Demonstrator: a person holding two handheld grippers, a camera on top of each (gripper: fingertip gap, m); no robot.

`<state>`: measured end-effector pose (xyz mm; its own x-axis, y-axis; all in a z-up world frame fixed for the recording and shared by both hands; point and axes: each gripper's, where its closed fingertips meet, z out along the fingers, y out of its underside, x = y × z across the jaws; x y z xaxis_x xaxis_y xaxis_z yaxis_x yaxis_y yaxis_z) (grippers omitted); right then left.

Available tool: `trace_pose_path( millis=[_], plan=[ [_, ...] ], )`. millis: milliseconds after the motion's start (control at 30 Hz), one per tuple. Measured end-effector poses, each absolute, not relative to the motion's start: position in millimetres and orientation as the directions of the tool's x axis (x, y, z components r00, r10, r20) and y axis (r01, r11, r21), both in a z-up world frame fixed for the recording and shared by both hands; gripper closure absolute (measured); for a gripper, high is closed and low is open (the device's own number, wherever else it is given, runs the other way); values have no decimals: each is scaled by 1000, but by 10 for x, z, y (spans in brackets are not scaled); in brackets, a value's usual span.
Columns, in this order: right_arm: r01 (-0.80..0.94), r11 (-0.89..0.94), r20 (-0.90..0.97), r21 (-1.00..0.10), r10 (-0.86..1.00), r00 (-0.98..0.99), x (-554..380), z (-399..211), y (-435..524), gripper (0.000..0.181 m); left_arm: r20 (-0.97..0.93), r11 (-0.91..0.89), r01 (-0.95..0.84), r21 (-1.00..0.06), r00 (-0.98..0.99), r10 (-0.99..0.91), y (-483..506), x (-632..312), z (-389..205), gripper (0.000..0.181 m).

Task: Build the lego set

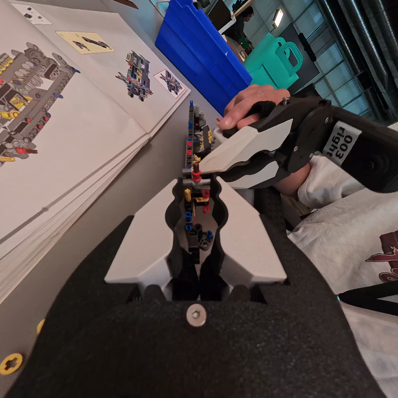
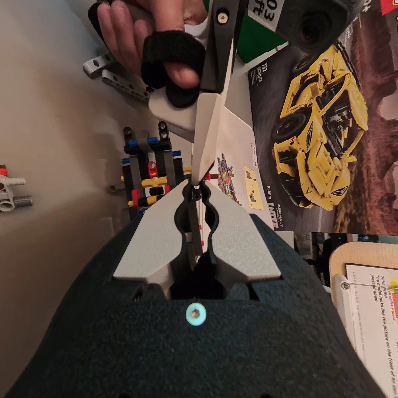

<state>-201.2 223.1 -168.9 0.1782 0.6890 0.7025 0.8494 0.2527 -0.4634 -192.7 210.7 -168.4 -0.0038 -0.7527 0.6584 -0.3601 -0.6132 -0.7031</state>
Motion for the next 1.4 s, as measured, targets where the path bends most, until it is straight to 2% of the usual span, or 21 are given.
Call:
trace_pose_path(
  millis=[100,133,233,333,433,667,833,933,1167,1267,1400],
  plan=[
    [825,217,622,-521,759,193,-2028,-1741,2237,175,645,-607,-363,-708,21,-764,2168,-1966,-1693,155],
    [818,195,570,-540,800,186,-2031,-1791,2223,175,629,-602,-352,-717,45,-776,2226,-1993,-1694,149],
    [805,97,369,-585,916,159,-2032,-1979,2173,175,610,-616,-302,-728,126,-783,2440,-2108,-1684,148],
    [813,59,235,-579,967,97,-2038,-2098,2152,175,563,-607,-266,-749,228,-795,2652,-2223,-1723,150],
    [854,47,123,-518,992,20,-2023,-2221,2089,176,561,-616,-239,-751,263,-785,2745,-2286,-1731,151],
    [893,58,27,-447,998,-51,-2014,-2288,2083,175,559,-635,-228,-738,320,-765,2867,-2385,-1814,152],
    [861,14,25,-508,1000,-1,-2022,-2227,2080,174,558,-639,-209,-740,339,-757,2927,-2442,-1804,153],
    [801,-73,19,-594,994,104,-1965,-2036,2111,159,550,-635,-212,-743,346,-760,2936,-2455,-1811,153],
    [550,-369,-27,-749,847,532,-1567,-1817,2065,161,533,-623,-215,-752,358,-767,2944,-2463,-1813,153],
    [353,-391,-124,-850,800,587,-1626,-1715,1813,158,520,-612,-218,-760,361,-774,2942,-2466,-1801,153],
    [151,-393,-212,-907,736,642,-1568,-1658,1584,158,486,-579,-217,-786,362,-796,2933,-2479,-1758,153]
  ],
)
